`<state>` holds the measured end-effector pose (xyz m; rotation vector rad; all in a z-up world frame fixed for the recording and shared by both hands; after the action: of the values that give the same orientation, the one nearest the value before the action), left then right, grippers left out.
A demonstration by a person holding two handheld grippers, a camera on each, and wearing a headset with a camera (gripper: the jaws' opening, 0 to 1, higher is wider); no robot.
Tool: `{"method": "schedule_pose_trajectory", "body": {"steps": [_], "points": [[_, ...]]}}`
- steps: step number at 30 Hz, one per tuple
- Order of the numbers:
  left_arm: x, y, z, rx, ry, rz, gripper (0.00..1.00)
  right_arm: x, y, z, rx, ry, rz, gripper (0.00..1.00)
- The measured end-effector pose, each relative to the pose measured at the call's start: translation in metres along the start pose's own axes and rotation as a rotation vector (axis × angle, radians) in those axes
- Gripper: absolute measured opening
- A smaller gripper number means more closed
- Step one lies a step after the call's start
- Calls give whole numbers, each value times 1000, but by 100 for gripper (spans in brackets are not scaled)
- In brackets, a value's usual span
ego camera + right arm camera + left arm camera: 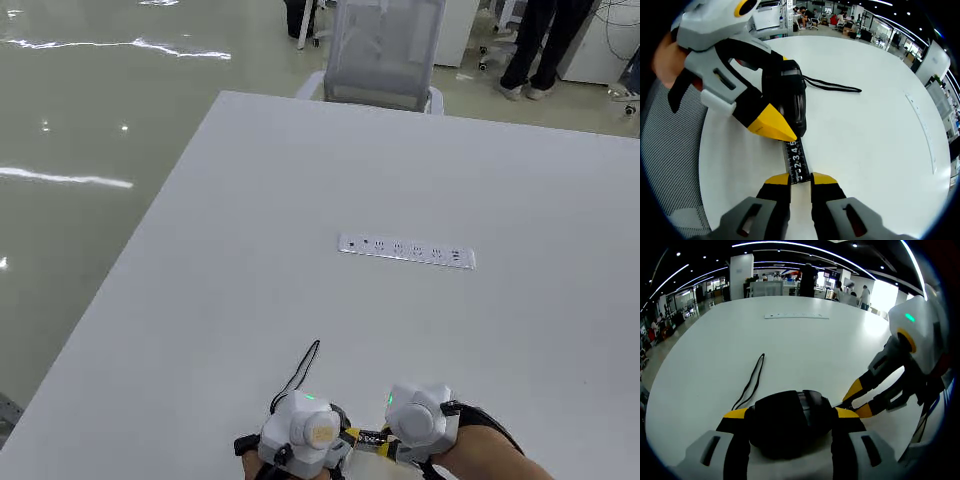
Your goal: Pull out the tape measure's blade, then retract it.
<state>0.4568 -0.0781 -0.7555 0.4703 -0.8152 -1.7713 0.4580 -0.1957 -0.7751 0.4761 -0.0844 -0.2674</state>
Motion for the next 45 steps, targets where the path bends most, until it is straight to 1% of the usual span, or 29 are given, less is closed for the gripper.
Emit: {"method": "schedule_pose_trajectory", "body": {"steps": [10,18,30,45], "points": [[0,0,-1,0,-4,3,63,-1,4,0,3,2,-2,14],[-1,0,-2,2,-4,5,63,-2,7,-4,7,4,-4,14],[-1,0,0,3,-10,9,63,-5,13,-4,19,10,4,14],[-1,0,-1,1,-13,10,63,-4,15,-7,33,15,4,14]]}}
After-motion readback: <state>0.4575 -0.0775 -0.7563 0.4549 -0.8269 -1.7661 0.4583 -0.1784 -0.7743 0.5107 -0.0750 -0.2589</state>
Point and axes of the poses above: the centre of the closed fingertips' face, and the gripper's own axes: z roughly backward along the fingers, x roughly to its right, y roughly out of its top, the point moved 5 cm from there along z, roughly backward along the fingers
